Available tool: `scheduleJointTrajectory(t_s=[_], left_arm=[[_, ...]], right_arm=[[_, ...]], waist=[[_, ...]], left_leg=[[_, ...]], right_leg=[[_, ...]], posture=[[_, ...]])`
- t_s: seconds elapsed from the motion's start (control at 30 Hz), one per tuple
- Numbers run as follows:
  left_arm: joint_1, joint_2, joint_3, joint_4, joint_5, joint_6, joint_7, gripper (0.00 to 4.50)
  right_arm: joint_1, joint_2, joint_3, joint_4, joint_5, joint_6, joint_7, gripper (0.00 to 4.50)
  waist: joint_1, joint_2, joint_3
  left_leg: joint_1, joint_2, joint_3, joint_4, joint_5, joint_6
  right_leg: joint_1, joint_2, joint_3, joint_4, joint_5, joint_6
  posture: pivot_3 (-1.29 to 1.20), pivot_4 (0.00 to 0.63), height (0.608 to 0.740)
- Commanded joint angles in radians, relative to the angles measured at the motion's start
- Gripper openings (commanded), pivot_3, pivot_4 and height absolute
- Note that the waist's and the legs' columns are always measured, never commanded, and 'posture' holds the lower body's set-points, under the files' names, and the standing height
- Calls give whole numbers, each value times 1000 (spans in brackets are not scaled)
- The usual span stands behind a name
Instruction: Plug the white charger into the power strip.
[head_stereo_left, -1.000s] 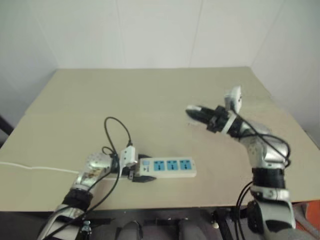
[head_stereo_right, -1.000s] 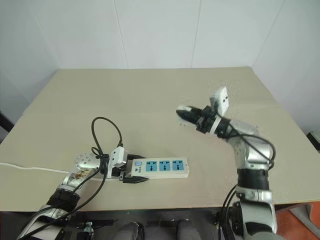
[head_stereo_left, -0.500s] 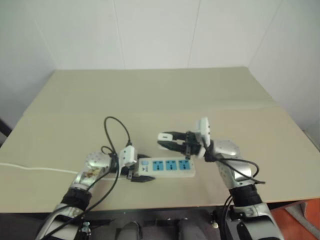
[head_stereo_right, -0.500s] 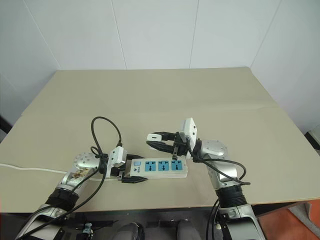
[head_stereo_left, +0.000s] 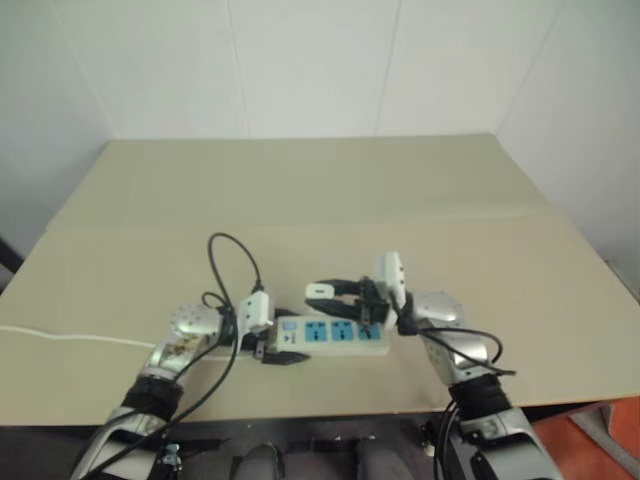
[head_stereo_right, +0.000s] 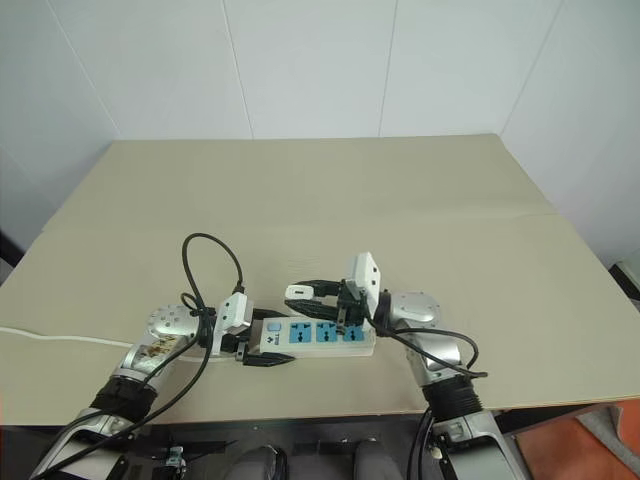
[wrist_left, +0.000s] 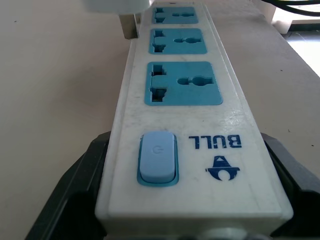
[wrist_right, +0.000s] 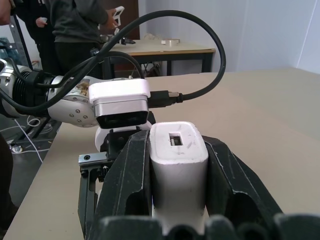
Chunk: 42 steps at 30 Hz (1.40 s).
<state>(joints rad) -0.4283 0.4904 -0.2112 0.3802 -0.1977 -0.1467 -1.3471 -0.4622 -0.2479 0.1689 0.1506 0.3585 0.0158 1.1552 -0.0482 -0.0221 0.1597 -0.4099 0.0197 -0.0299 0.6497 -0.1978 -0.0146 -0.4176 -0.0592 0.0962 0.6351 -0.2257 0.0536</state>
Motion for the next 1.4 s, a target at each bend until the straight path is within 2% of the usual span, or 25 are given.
scheduleJointTrajectory(t_s=[0.03, 1.4], left_arm=[[12, 33, -26, -12, 27, 11, -27, 3343], [24, 38, -35, -28, 29, 18, -26, 3343]], right_arm=[[3, 3, 6, -17, 1, -34, 9, 1149], [-3, 27, 45, 79, -37, -77, 1, 1149]], waist=[[1, 0, 0], [1, 0, 0]], left_leg=[[0, 0, 0, 0, 0, 0], [0, 0, 0, 0, 0, 0]], right_leg=[[0, 0, 0, 0, 0, 0], [0, 0, 0, 0, 0, 0]], posture=[[0, 150, 740], [0, 150, 740]])
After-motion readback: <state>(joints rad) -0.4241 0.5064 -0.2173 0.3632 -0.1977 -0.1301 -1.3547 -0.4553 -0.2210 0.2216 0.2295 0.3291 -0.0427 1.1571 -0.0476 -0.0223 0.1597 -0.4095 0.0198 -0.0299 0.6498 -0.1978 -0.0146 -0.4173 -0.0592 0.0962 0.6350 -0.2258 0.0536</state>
